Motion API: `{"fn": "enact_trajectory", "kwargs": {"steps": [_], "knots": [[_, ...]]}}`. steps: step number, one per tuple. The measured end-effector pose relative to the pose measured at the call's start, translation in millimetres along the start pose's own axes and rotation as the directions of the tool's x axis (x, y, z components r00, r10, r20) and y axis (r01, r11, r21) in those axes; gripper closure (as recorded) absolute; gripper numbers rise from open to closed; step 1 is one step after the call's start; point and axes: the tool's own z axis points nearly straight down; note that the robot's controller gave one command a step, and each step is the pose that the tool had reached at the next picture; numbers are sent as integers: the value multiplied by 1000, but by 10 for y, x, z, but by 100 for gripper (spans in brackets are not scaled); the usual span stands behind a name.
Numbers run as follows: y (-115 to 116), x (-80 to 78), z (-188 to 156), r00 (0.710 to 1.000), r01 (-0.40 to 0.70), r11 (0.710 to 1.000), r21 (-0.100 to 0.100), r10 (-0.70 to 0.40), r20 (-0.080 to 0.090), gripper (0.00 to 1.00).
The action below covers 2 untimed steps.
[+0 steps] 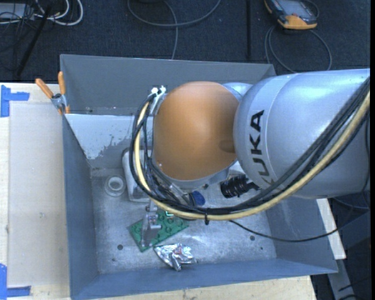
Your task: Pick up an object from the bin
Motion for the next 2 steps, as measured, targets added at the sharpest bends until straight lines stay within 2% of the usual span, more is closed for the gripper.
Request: {"fn": "enact_trajectory", "kwargs": {"steps": [1,2], "knots": [[-334,-369,1408,1000,-16,1000,1,16,1,0],[-499,-396,1639,984,178,984,-4,-178,7,0]]}}
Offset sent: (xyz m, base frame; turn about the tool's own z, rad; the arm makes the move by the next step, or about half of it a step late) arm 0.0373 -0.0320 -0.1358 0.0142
